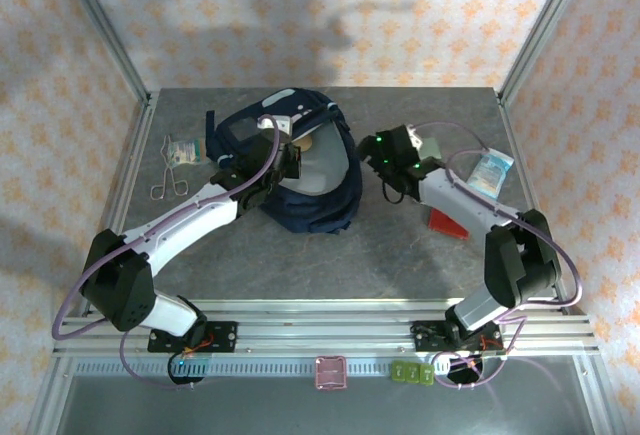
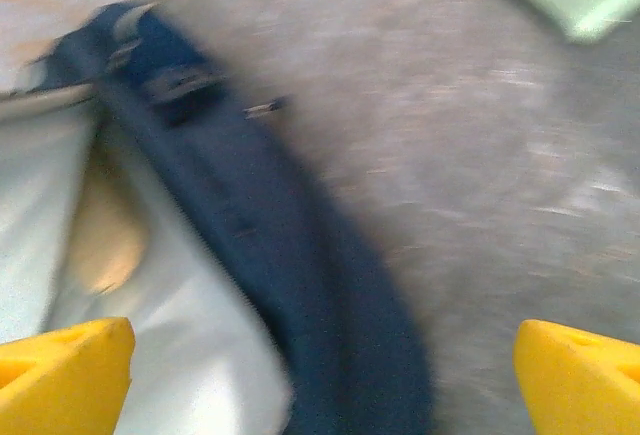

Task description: Pack the student bag

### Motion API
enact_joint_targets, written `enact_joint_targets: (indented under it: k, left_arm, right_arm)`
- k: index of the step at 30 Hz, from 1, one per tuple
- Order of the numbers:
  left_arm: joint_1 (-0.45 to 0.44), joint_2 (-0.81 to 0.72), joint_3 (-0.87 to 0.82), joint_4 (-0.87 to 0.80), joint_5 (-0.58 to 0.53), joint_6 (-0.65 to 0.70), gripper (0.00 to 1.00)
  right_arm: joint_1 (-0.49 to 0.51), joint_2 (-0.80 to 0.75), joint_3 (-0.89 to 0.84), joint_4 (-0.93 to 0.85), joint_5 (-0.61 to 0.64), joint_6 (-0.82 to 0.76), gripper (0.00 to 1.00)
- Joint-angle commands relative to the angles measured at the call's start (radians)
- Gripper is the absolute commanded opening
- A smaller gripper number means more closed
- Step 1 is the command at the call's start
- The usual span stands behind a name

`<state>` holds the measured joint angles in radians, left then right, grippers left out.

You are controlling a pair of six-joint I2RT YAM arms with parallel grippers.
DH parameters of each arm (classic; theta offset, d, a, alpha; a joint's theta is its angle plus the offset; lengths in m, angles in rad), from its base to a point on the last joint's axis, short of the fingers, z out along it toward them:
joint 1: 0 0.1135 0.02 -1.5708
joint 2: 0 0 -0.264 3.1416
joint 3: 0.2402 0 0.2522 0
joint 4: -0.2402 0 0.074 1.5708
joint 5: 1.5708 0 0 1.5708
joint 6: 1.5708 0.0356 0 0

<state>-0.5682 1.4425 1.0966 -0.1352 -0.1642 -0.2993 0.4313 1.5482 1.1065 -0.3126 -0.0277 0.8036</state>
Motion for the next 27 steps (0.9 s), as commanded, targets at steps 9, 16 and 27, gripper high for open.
enact_joint_targets:
  k: [9,16,27]
  left_arm:
    - [-0.006,-0.048,-0.002,0.084,-0.008,-0.043,0.0]
    - [-0.006,-0.048,-0.008,0.091,-0.001,-0.046,0.0]
    - [-0.006,-0.043,-0.02,0.108,0.018,-0.057,0.0]
  right_arm:
    - [-0.256,0.049,0.057,-0.341,-0.093,0.351,0.99]
    - [-0.294,0.096,0.134,-0.47,-0.07,0.533,0.98]
    - [-0.328,0.241,0.156,-0.415,-0.106,0.587,0.98]
